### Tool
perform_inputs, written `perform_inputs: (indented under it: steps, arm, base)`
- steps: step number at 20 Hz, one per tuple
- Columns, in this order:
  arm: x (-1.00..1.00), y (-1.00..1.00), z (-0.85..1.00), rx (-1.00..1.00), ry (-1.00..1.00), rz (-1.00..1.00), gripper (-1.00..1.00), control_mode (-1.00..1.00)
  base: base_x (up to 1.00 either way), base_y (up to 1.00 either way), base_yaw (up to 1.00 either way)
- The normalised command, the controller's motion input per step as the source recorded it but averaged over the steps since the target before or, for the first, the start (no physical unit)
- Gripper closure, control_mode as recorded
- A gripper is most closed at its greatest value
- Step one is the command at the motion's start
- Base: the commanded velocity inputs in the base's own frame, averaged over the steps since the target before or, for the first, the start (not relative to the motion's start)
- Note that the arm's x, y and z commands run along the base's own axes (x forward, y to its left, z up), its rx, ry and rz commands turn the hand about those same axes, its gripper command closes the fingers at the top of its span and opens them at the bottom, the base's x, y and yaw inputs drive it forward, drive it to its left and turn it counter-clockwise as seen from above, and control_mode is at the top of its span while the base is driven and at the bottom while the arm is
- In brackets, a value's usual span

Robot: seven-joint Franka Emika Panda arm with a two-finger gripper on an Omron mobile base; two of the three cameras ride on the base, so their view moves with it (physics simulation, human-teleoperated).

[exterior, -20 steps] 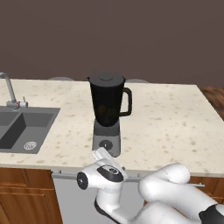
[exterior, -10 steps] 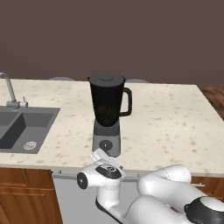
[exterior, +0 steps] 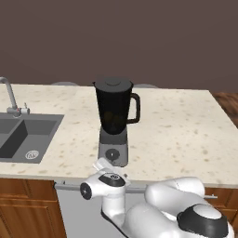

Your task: Grab the lemons from the fridge, place them in the blender, close the lid, and turn on the blender to create a marinade.

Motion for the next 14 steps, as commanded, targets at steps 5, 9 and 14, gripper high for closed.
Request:
perform_inputs:
  steps: [5,9,14]
  arm:
    - [0.23,0.04,-0.24,0.0,-0.04,0.0,-1.0,-1.0]
    - [0.19,0.01,-0.13,0.0,-0.07,0.0,-1.0,-1.0]
    - [-0.32,0.01,0.07,0.0,-0.2,0.0,-1.0,-1.0]
  base:
    - [0.0,0.0,0.0]
    - [0.0,0.0,0.0]
    - [0.0,0.0,0.0]
